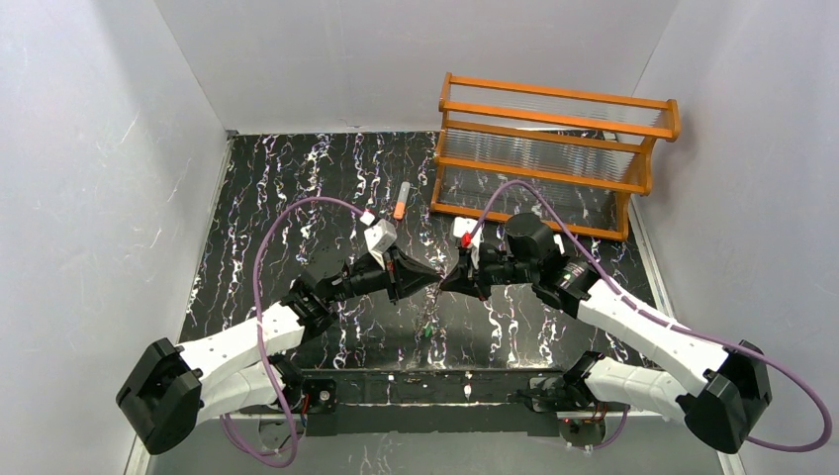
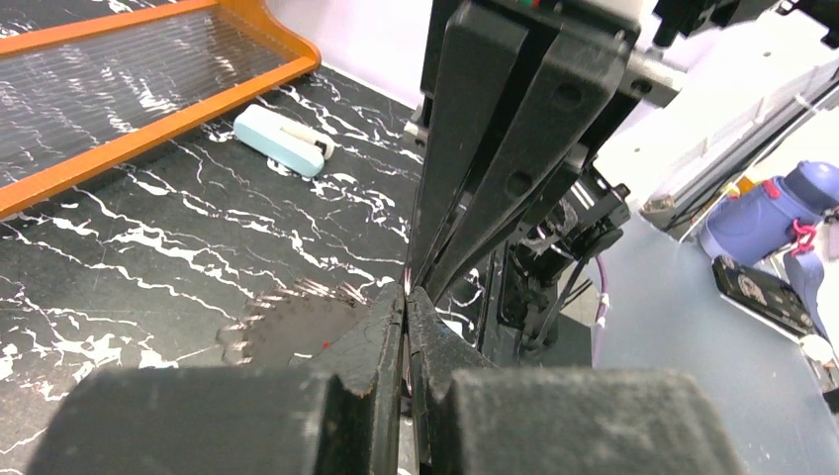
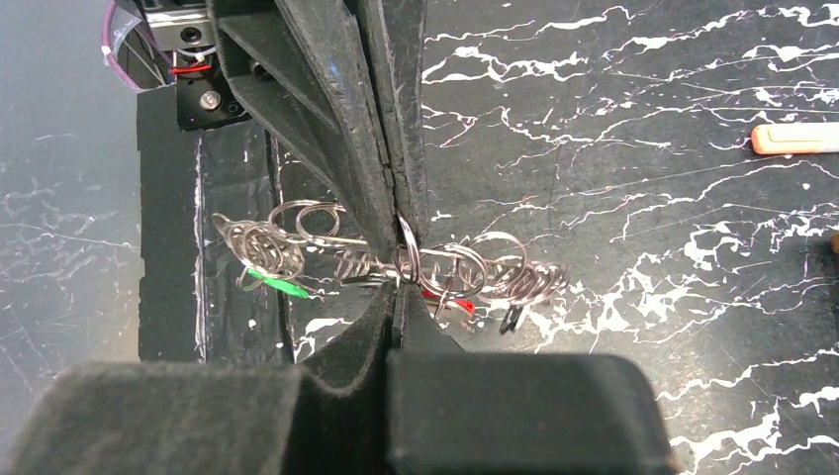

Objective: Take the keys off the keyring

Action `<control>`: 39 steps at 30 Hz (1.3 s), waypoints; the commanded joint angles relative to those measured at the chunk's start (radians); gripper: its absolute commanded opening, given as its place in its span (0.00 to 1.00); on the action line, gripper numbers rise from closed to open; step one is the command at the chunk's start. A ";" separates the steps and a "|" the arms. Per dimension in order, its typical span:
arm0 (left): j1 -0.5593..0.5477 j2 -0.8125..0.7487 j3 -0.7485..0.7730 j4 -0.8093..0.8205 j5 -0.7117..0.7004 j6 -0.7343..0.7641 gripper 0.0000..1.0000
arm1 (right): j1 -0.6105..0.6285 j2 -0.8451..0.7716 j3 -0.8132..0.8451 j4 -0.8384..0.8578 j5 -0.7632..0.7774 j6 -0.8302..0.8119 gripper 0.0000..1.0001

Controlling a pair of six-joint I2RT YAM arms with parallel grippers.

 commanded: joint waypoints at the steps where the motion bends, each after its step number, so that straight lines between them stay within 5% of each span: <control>1: -0.019 0.000 -0.008 0.140 -0.081 -0.054 0.00 | 0.014 0.024 0.001 0.058 0.019 0.013 0.01; 10: -0.014 -0.048 -0.025 0.091 -0.236 -0.010 0.00 | 0.018 -0.003 -0.007 -0.006 0.143 0.007 0.01; 24: -0.004 -0.315 0.137 -0.556 -0.501 0.367 0.00 | -0.060 -0.070 -0.078 0.007 0.359 0.337 0.01; 39: -0.004 -0.459 0.058 -0.585 -0.570 0.445 0.00 | -0.091 0.174 -0.199 0.272 0.644 0.578 0.04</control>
